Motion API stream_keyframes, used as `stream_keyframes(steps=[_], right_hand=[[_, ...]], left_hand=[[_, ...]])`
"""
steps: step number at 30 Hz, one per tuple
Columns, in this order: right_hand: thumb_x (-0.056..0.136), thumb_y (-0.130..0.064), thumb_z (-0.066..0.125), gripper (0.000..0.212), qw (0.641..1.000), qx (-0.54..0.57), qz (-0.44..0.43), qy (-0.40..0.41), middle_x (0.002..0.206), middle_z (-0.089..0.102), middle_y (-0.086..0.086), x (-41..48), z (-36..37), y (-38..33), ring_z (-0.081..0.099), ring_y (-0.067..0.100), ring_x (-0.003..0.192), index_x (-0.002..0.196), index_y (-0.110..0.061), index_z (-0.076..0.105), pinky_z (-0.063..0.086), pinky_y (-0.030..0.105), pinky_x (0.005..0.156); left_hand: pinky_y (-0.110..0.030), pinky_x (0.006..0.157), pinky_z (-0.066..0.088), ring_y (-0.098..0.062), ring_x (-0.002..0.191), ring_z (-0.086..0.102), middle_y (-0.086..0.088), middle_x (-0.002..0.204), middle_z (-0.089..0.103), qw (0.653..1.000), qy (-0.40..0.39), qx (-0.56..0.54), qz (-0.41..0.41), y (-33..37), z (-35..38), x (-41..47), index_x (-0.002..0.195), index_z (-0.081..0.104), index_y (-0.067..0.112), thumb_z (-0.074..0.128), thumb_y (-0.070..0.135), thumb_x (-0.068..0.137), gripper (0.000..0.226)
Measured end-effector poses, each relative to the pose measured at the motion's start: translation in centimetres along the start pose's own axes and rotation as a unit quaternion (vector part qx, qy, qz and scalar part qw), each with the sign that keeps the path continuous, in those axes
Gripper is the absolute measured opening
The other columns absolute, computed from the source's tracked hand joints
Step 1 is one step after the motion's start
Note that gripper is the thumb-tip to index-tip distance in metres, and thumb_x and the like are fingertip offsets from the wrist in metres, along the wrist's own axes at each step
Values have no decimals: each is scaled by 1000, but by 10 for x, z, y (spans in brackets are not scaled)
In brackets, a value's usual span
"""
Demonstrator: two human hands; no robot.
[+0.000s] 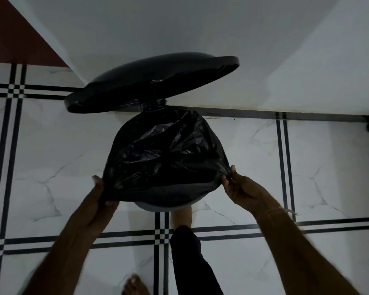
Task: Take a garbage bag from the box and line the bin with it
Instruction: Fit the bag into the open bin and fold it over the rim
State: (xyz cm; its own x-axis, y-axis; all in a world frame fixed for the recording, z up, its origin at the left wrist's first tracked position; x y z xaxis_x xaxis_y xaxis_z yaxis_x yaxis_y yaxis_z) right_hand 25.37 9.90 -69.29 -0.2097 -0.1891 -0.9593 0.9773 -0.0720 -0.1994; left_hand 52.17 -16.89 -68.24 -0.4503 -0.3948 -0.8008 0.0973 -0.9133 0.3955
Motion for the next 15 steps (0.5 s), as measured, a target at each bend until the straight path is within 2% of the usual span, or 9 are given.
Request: stream_keyframes(steps=[2, 4, 7, 9, 10, 11, 12, 13, 15], right_hand=[[90, -18, 68, 17, 1000, 1, -14, -17, 87, 77, 9, -3, 5, 1, 77, 18, 64, 78, -8, 76, 64, 26, 60], [79, -12, 75, 9, 999, -4, -10, -31, 88, 79, 9, -6, 7, 4, 78, 18, 70, 83, -4, 76, 65, 28, 62], [97, -13, 63, 13, 999, -36, 10, -7, 93, 77, 10, -6, 5, 10, 77, 19, 72, 93, -4, 71, 62, 24, 55], [99, -16, 62, 15, 998, -59, 18, 9, 100, 73, 11, -5, 6, 12, 73, 20, 83, 96, -4, 70, 63, 25, 55], [97, -15, 64, 14, 998, -58, 19, 12, 103, 72, 12, -5, 7, 14, 70, 21, 89, 97, -3, 70, 65, 28, 58], [94, -15, 66, 14, 998, -52, 17, 14, 105, 72, 14, -4, 8, 15, 69, 24, 94, 98, -1, 70, 66, 34, 64], [93, -15, 67, 17, 999, -34, 14, 13, 106, 73, 17, -4, 10, 17, 70, 27, 97, 99, 0, 70, 66, 39, 70], [95, -15, 65, 19, 1000, -24, 6, 10, 104, 75, 19, -5, 11, 17, 73, 30, 97, 100, 2, 70, 65, 43, 74], [101, -20, 59, 24, 1000, -17, -19, -1, 96, 78, 21, -6, 16, 17, 78, 32, 86, 101, 2, 68, 65, 45, 75]], left_hand=[[-13, 42, 37, 1, 57, 53, 6, 86, 69, 999, -20, 25, -16, -6, -1, -7, 96, 71, 19, 56, 40, 91, 27], [-12, 39, 33, 0, 57, 55, 4, 92, 68, 998, -3, 39, -43, -16, -12, -13, 102, 70, 18, 56, 41, 90, 30], [-11, 36, 34, -1, 61, 65, 2, 95, 75, 997, 9, -15, -79, -30, -12, -24, 103, 72, 17, 67, 37, 83, 29], [-11, 39, 41, -3, 63, 67, 2, 96, 76, 995, -12, -45, -85, -41, -6, -31, 98, 78, 18, 86, 31, 72, 30], [-12, 42, 44, -3, 64, 66, 3, 98, 76, 995, -1, -54, -84, -47, -10, -30, 97, 80, 19, 85, 32, 73, 27], [-12, 44, 46, -3, 65, 66, 3, 99, 76, 995, 9, -59, -85, -51, -8, -32, 96, 80, 19, 76, 33, 81, 20], [-13, 46, 49, -3, 65, 67, 3, 98, 76, 994, 34, -68, -79, -55, -10, -31, 95, 80, 19, 64, 34, 90, 22], [-14, 49, 51, -3, 65, 68, 2, 96, 77, 993, 58, -73, -77, -59, -12, -31, 92, 82, 20, 55, 35, 96, 31], [-16, 54, 56, -5, 68, 73, 1, 94, 79, 990, 93, -80, -67, -62, -13, -27, 84, 85, 20, 50, 37, 101, 43]])
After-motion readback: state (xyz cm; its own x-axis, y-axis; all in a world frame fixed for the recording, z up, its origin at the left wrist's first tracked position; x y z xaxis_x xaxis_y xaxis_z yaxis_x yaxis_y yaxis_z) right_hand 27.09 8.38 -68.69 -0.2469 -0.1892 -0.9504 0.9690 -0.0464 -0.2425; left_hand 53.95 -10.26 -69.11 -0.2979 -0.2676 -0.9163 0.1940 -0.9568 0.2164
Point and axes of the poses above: each hand's wrist, its own x-axis towards the middle knuckle, its own z-axis out of the palm, y = z × x, the point moved 7 cm from there along x, towards the middle knuckle
